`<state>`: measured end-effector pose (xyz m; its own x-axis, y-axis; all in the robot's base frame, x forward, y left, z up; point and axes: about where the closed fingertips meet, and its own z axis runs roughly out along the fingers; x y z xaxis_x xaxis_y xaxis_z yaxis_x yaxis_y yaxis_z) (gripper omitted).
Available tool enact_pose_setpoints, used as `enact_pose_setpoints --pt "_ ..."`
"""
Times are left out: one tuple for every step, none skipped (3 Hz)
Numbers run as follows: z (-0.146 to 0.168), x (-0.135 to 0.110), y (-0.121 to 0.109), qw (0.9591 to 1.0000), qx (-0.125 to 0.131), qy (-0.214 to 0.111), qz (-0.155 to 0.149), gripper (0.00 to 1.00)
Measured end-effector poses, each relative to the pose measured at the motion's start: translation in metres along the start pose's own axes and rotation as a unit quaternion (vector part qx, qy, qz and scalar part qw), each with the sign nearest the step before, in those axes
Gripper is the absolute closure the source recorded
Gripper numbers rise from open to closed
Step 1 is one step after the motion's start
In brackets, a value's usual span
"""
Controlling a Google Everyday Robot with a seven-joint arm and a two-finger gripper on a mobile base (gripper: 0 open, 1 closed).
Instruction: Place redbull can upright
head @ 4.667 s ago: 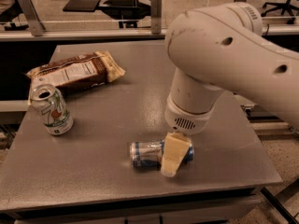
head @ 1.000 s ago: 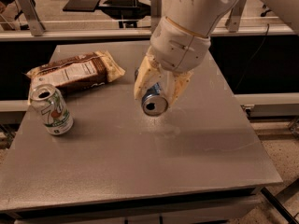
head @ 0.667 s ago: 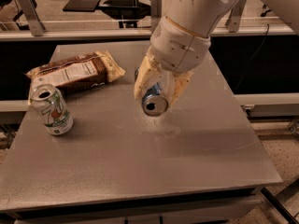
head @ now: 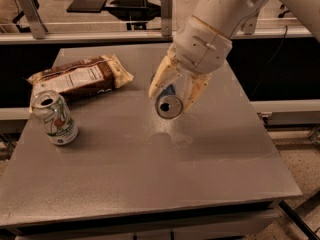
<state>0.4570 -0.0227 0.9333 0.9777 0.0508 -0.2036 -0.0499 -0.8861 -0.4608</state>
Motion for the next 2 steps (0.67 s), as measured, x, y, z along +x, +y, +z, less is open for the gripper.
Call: enact_pose_setpoints --pt "-0.003 0.011 0.008 0.9982 0.034 -0.029 0.039 1.00" --pt "-0.011 0.021 0.016 0.9923 0.080 -0.050 0.081 1.00"
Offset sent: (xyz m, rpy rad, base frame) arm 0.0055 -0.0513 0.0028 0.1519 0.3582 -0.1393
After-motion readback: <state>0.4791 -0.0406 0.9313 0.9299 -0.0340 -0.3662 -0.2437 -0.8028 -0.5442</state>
